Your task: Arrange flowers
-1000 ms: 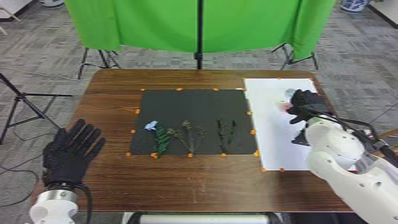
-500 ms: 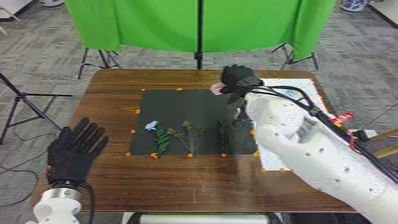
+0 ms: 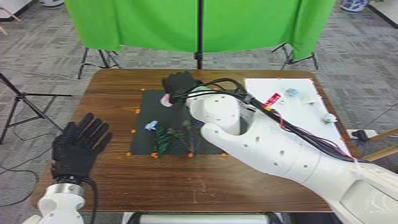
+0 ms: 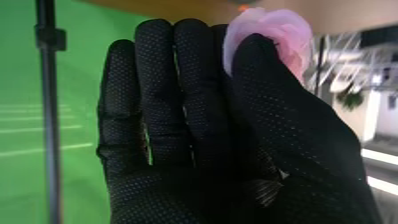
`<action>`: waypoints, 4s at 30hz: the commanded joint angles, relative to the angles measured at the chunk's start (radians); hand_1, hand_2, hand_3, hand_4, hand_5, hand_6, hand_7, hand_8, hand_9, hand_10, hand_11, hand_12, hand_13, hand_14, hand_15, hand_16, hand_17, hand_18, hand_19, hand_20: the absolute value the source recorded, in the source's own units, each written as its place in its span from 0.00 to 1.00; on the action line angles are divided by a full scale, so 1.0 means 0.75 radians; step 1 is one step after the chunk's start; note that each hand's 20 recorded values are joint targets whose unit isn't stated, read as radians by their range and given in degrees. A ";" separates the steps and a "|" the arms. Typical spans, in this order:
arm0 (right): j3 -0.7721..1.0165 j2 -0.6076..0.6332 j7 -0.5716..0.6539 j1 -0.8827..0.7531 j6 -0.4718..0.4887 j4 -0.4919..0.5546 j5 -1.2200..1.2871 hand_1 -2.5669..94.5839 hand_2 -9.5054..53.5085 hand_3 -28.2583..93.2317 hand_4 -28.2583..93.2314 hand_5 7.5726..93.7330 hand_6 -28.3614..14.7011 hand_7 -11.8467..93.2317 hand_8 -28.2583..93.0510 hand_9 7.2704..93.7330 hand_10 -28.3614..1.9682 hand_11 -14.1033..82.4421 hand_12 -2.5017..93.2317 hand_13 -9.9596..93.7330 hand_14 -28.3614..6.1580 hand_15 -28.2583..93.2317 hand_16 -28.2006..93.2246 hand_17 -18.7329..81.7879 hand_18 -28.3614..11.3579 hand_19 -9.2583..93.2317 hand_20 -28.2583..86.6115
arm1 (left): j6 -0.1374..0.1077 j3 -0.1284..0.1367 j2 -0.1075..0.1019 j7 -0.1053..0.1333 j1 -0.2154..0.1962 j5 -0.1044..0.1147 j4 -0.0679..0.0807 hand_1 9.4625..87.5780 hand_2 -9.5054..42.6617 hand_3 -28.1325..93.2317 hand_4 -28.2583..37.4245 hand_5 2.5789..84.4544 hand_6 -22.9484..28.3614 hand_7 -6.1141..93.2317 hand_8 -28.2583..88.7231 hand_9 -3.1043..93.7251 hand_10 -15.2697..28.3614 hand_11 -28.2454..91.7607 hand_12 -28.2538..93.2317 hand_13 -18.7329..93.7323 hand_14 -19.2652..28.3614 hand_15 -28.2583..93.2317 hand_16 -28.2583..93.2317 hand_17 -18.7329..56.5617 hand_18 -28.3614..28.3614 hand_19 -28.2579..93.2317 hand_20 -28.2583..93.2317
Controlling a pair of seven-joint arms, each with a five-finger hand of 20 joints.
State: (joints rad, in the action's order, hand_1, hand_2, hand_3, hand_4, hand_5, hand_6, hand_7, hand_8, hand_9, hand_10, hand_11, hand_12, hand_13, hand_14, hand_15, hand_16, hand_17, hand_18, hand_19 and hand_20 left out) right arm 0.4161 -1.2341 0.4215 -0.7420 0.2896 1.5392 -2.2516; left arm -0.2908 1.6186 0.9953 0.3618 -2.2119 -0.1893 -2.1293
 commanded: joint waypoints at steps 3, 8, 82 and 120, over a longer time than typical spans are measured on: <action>-0.088 -0.016 0.072 0.038 0.010 -0.046 -0.026 0.63 0.14 0.76 0.00 0.72 0.63 0.39 0.27 0.80 0.56 0.28 0.37 0.69 0.53 0.54 0.48 0.42 0.18 0.71 0.47 | 0.016 -0.018 -0.028 0.010 -0.008 0.004 -0.006 0.26 0.42 0.84 0.00 0.52 0.58 0.23 0.16 0.45 0.69 0.45 0.34 0.45 0.70 0.57 0.19 0.20 0.75 0.51 0.34; -0.071 -0.082 0.050 0.039 0.018 -0.119 -0.065 0.63 0.14 0.76 0.00 0.72 0.63 0.39 0.27 0.80 0.56 0.29 0.37 0.68 0.53 0.54 0.48 0.42 0.18 0.71 0.47 | 0.024 -0.026 -0.028 0.002 0.027 0.011 0.019 0.26 0.41 0.84 0.00 0.52 0.59 0.23 0.16 0.45 0.69 0.45 0.34 0.45 0.70 0.57 0.19 0.20 0.75 0.51 0.34; 0.101 -0.172 -0.070 -0.156 0.222 -0.130 -0.213 0.38 0.25 0.86 0.02 0.50 0.54 0.25 0.15 0.62 0.35 0.32 0.21 0.61 0.37 0.59 0.37 0.38 0.12 0.70 0.44 | 0.038 -0.026 -0.024 0.029 0.024 0.062 0.022 0.26 0.41 0.85 0.00 0.51 0.58 0.24 0.16 0.45 0.69 0.46 0.34 0.45 0.70 0.57 0.19 0.20 0.75 0.51 0.34; 1.146 0.688 0.511 -0.843 0.004 0.351 0.243 0.36 0.24 0.83 0.05 0.48 0.48 0.21 0.16 0.47 0.17 0.26 0.21 0.47 0.21 0.59 0.33 0.36 0.09 0.71 0.42 | 0.028 0.034 0.050 0.024 -0.049 -0.007 0.013 0.20 0.39 0.85 0.00 0.51 0.59 0.23 0.16 0.45 0.69 0.44 0.34 0.45 0.70 0.56 0.19 0.20 0.75 0.50 0.35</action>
State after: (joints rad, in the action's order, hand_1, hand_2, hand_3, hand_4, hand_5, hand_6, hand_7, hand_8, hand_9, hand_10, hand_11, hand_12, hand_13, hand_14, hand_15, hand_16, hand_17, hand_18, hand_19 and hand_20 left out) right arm 1.1727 -0.8288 0.7338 -1.2696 0.3422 1.8561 -2.0503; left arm -0.2485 1.6441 1.0266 0.3829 -2.2376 -0.1980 -2.1242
